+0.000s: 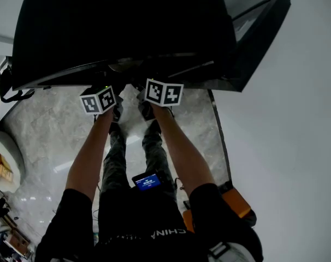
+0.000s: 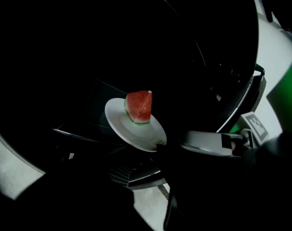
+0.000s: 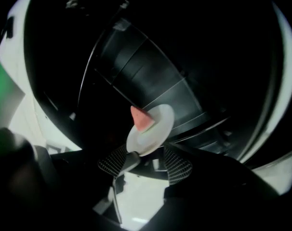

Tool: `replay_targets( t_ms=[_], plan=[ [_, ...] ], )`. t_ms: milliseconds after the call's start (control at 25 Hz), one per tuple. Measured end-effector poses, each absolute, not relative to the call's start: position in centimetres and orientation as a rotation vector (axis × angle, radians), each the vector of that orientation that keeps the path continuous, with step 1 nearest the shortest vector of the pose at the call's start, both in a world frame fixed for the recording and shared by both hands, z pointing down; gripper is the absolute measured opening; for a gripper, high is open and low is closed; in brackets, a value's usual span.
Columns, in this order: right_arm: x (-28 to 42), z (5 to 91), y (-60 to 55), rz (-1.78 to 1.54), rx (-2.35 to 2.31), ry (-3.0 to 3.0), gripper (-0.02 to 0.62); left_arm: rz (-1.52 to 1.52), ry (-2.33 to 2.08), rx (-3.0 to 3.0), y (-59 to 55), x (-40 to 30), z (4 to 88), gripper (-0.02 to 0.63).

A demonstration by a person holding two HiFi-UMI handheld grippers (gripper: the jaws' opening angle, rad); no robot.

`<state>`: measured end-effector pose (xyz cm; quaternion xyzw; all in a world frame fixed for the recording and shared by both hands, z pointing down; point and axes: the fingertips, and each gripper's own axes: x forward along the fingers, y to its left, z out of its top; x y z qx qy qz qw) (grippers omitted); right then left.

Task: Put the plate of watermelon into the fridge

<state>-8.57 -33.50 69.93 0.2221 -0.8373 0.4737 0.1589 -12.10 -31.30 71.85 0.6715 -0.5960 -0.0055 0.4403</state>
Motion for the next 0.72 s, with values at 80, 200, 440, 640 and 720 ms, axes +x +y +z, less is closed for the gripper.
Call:
replay_targets(
  t_ms=[80, 200, 440, 640, 720],
  plan=[
    [-7.7, 70.2, -33.7, 1.230, 0.695, -2.401, 0.245, 0.036, -1.470, 1.656, -31.2, -12.6, 72.2, 0.154],
    [-7.6, 70.5, -33.6, 1.035, 0.703, -2.416, 0.239, 0.105, -1.459, 1.681, -31.0, -13.0, 72.2, 0.155],
    [-8.0, 71.3, -33.9, 0.727, 0.741, -2.396, 0.043, 0.245, -1.507, 1.741, -30.1, -13.3, 71.8, 0.155],
    [-9.4, 71.8, -33.6, 0.634, 0.707, -2.372, 0.038, 0.239, -1.554, 1.751, -30.6, -13.8, 71.8, 0.150],
    [-9.9, 71.6, -34.1, 0.622, 0.700, -2.376, 0.038, 0.217, -1.566, 1.744, -31.1, -14.2, 71.7, 0.149]
  ],
)
